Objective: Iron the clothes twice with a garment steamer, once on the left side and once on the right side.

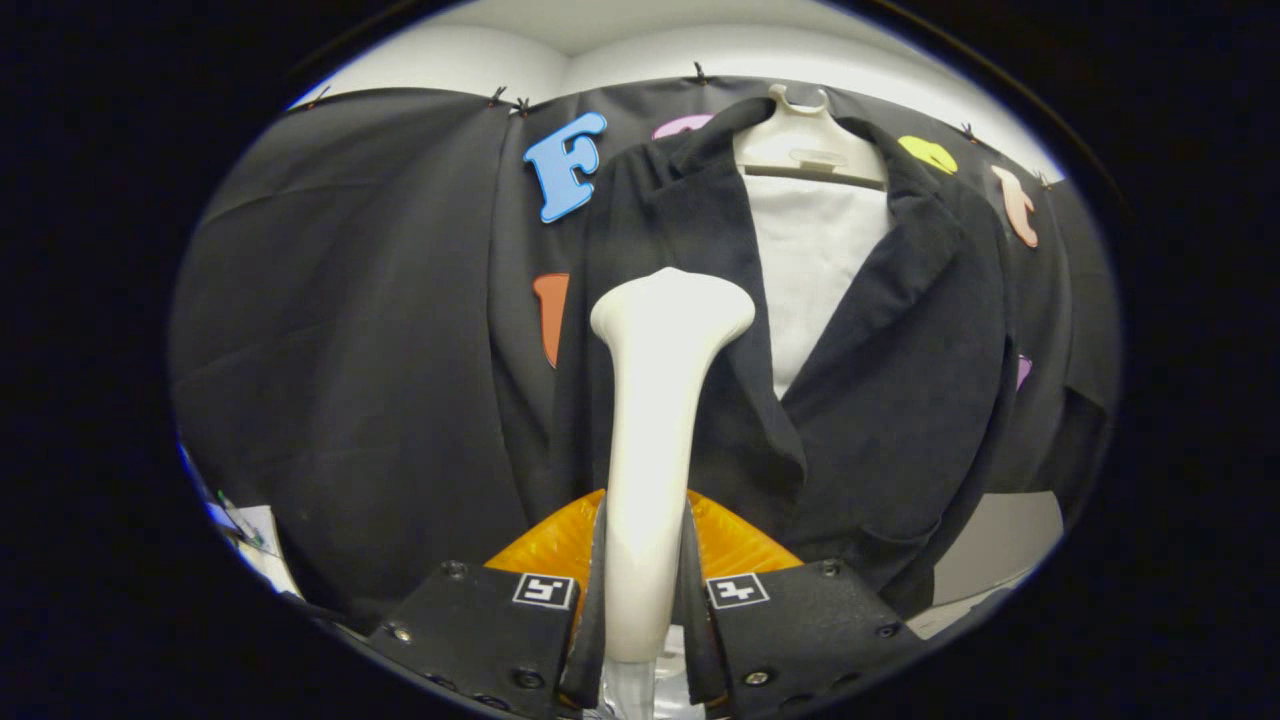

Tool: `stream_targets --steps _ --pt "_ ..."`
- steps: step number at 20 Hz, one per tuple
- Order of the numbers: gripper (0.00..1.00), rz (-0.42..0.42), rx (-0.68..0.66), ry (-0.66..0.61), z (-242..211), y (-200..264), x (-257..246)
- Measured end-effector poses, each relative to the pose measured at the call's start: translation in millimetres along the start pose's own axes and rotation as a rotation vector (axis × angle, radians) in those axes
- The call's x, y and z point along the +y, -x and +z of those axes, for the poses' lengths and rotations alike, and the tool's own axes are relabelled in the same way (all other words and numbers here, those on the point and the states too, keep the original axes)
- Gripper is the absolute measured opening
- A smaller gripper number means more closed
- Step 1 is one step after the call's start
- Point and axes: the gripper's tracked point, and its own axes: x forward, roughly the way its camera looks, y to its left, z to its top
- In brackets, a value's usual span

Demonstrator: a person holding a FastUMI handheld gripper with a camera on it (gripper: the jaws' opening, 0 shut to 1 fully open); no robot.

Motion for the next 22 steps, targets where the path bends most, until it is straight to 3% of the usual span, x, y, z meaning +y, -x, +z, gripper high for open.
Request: stream_targets --steps 22 --pt "0.35 0.011 0.224 -0.05 -120 0 -10"
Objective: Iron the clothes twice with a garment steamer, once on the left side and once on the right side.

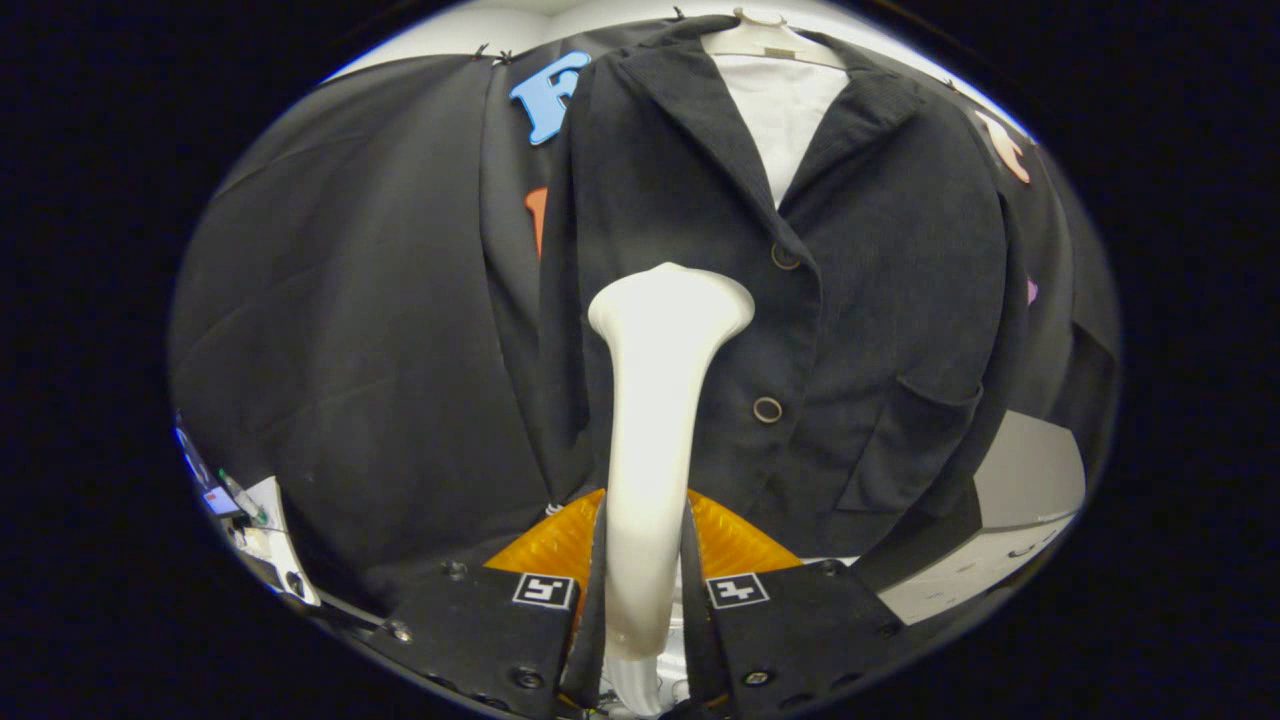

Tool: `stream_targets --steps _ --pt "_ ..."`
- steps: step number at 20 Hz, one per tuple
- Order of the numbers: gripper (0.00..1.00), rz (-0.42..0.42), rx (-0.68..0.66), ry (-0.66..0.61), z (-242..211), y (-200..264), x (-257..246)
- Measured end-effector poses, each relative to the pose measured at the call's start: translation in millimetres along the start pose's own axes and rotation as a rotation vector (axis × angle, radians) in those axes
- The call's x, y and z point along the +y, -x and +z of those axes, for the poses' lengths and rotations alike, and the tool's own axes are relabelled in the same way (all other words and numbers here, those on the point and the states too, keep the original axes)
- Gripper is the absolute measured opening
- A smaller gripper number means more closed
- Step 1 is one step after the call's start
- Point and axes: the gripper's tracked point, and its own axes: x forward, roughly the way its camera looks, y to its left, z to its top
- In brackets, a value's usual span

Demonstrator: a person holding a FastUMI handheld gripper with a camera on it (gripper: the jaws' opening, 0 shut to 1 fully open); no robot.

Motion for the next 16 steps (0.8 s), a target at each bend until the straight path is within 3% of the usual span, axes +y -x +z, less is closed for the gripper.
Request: stream_targets --steps 16 --pt "0.35 0.0 0.168 -0.006 -75 -48 -5"
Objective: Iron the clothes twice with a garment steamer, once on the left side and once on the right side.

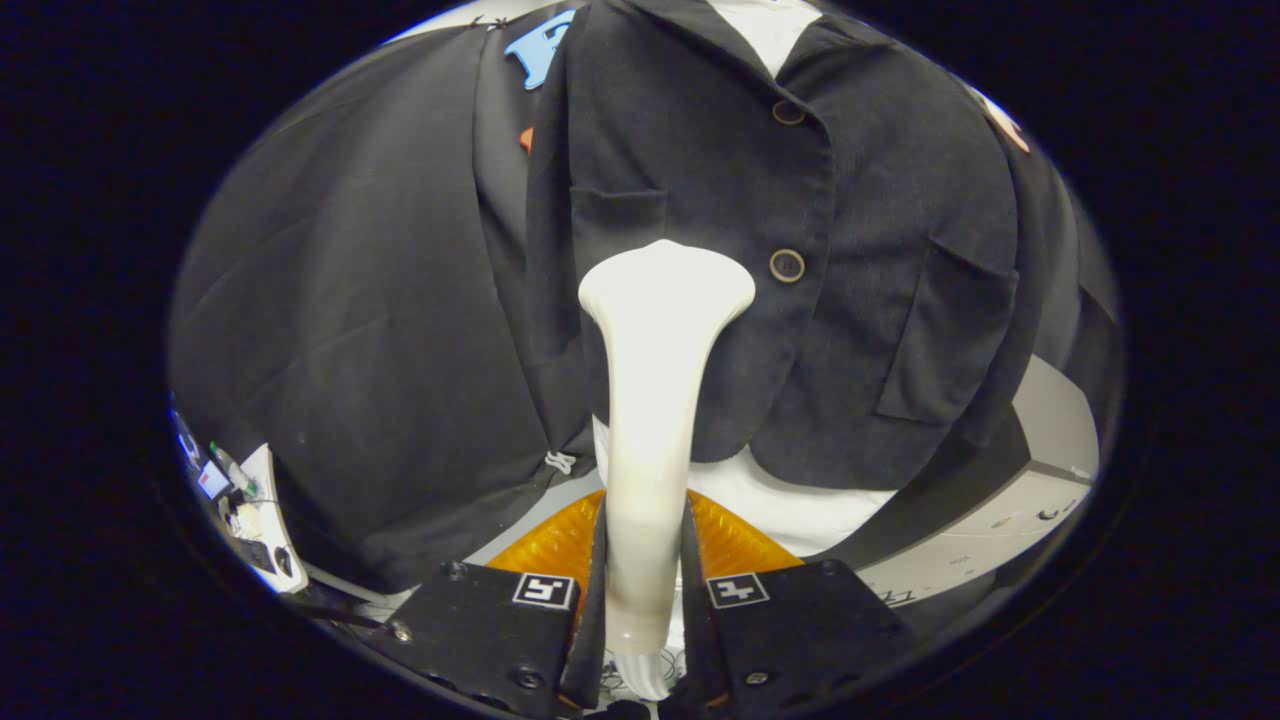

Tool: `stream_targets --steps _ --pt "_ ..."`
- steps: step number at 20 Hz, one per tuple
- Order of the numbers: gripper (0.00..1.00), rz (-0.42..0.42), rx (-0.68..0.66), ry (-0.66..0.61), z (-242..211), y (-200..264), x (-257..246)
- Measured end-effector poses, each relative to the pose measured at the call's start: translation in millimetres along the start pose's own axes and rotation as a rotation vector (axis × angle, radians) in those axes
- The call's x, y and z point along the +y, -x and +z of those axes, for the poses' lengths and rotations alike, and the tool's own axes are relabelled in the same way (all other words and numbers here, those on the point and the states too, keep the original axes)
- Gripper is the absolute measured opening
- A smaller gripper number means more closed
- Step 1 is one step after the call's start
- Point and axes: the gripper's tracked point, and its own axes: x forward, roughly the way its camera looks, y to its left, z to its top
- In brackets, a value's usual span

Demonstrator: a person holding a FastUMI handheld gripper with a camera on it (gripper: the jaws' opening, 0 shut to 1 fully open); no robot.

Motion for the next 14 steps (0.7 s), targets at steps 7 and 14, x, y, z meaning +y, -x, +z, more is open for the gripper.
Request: stream_targets --steps 7,14 --pt "0.35 0.006 0.056 -0.007 -36 -19 -3" --pt "0.35 0.033 0.001 -0.038 -40 20 -34"
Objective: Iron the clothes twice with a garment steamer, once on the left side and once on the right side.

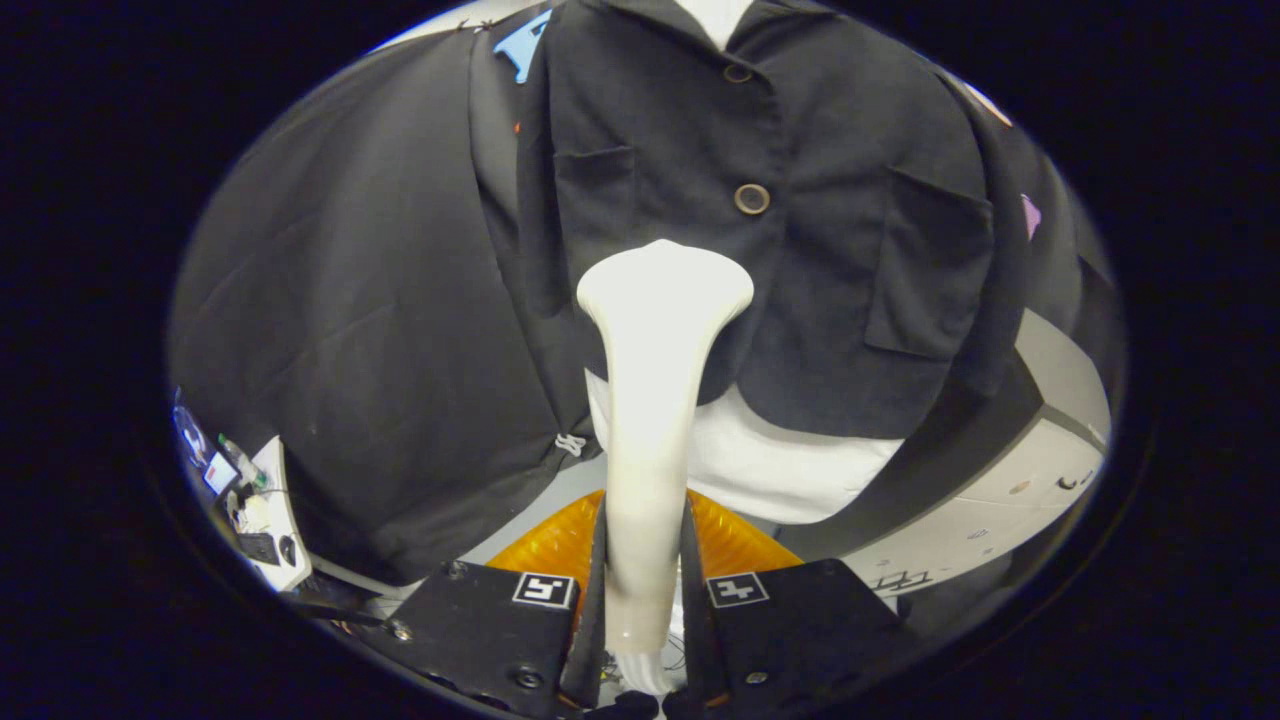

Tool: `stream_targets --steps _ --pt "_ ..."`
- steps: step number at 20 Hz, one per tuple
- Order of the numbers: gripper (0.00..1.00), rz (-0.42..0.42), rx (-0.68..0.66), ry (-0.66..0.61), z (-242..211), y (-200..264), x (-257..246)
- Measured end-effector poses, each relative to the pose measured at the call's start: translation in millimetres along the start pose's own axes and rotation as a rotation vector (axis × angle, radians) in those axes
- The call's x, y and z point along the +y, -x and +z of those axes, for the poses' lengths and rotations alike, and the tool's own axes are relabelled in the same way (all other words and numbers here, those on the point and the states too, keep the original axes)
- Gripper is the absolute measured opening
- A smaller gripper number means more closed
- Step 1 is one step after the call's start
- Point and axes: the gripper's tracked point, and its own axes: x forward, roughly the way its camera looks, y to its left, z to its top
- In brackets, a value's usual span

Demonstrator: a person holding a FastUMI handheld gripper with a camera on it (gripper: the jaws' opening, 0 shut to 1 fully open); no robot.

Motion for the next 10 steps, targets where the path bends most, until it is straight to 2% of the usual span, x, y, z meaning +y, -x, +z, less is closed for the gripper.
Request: stream_targets --steps 4,10 --pt "0.35 -0.03 -0.032 -0.054 -11 39 -57" --pt "0.35 -0.145 -0.071 -0.168 -52 113 -184"
